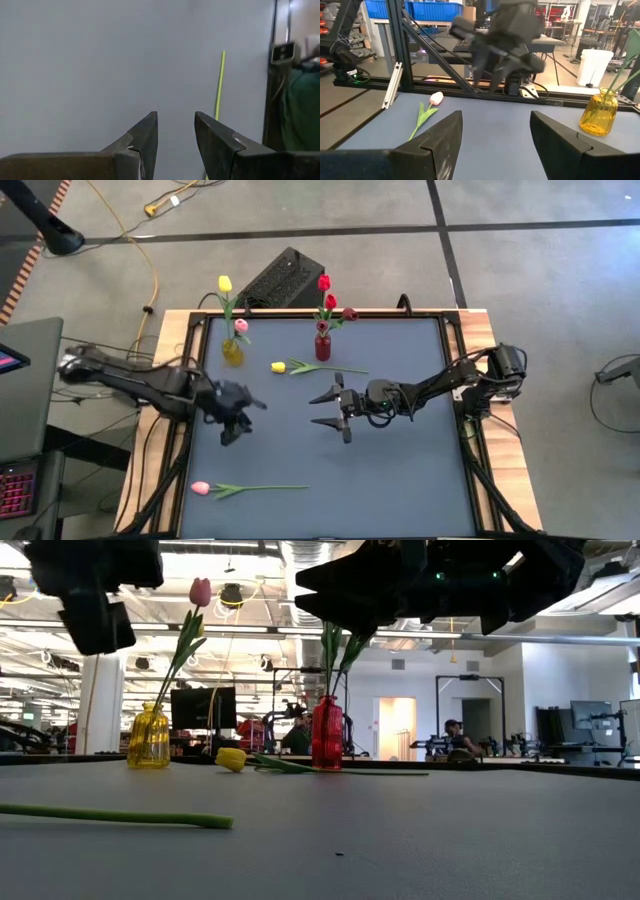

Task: Sort flowers into vase by color
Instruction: Put the pink flower into the yellow flower vase

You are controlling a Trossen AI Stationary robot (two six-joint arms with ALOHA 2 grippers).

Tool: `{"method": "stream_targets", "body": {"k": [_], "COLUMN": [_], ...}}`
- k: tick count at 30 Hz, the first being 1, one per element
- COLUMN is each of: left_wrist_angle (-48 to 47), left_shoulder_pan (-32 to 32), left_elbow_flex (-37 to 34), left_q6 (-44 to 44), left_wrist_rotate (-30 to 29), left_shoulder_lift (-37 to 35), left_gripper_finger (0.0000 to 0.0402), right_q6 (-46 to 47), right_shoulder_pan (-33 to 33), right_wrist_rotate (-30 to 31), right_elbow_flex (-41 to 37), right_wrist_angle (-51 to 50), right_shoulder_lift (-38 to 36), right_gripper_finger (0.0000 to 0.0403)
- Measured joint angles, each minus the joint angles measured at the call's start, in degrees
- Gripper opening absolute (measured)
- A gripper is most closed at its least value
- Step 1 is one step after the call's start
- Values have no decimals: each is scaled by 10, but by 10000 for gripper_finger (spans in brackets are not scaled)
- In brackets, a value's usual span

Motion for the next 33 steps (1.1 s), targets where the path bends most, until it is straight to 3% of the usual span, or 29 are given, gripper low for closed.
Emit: {"method": "stream_targets", "body": {"k": [9,14,18,23,27,33], "left_wrist_angle": [133,250,317,298,223,67], "left_shoulder_pan": [-139,-167,-173,-195,-218,-247], "left_elbow_flex": [-8,-7,-2,54,114,175], "left_q6": [-30,-34,-40,-16,6,16], "left_wrist_rotate": [-62,-51,-5,28,30,-68], "left_shoulder_lift": [125,214,289,376,420,444], "left_gripper_finger": [116,116,116,116,116,116], "right_q6": [0,0,0,0,1,1], "right_shoulder_pan": [0,0,0,0,0,0], "right_wrist_rotate": [0,0,0,0,1,1], "right_elbow_flex": [0,0,0,0,0,0], "right_wrist_angle": [0,0,-2,-6,-13,-15], "right_shoulder_lift": [0,0,0,0,0,0], "right_gripper_finger": [260,260,260,260,260,260]}}
